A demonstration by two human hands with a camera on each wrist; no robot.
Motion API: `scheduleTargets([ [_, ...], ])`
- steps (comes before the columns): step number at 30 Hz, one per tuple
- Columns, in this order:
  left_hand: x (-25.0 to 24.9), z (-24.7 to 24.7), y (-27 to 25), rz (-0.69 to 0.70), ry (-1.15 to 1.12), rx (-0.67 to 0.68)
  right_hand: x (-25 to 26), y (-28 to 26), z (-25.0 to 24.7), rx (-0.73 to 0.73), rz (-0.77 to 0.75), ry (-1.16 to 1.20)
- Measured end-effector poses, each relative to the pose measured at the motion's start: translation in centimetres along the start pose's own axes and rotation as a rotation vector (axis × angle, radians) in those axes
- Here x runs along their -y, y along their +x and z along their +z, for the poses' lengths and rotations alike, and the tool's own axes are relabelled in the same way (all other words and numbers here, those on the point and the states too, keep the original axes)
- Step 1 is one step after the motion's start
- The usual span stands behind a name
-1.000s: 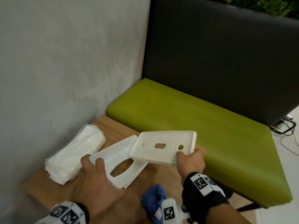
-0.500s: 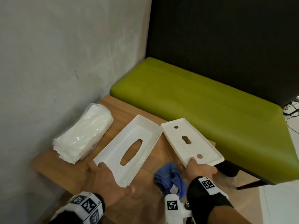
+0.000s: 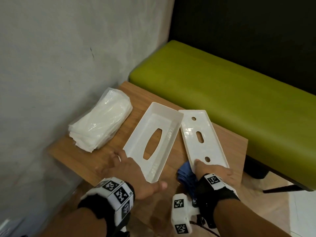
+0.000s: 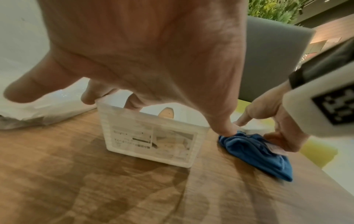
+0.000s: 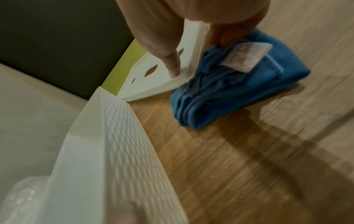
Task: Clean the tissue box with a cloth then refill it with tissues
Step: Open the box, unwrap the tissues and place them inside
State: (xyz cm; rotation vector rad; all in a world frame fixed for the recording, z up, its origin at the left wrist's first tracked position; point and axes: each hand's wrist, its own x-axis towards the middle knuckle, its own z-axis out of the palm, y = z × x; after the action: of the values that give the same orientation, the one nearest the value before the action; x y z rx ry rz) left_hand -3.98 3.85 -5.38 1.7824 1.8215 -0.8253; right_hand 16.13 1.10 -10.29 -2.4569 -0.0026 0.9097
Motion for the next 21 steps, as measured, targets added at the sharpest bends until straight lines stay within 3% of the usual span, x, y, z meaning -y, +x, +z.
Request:
scheduleTargets([
  [2,0.1,-0.5,-0.2,0.015,-0.034,-0.021,0.4,-1.4,-0.4,-0.187,-0.058,-0.095],
  [5,0.1,-1.6,0.1,0.076,-0.080,-0.185,1.6,-2.8,-1.2,-0.268,-0.393,-0.251],
  [8,0.8,-3.4,1.1,0.149,-0.123,-0.361,3.9,-4.1,-1.0,-0.159,-0.734,-0.313],
  [10,1.8,-5.1,1.8,0.167,-0.165,-0.383,5.8,-5.2,-0.7,-0.068,-0.884,-0.322],
  [15,5.1,-7.8,4.5,0.166,-0.310,-0.467,9.8,-7.5,0.8,0.068,-1.130,-0.476],
  [21,7.8,-9.3,8.1,0.043,-0.349,-0.552,12.2,-8.6,5.1,0.351,-1.223,-0.521],
])
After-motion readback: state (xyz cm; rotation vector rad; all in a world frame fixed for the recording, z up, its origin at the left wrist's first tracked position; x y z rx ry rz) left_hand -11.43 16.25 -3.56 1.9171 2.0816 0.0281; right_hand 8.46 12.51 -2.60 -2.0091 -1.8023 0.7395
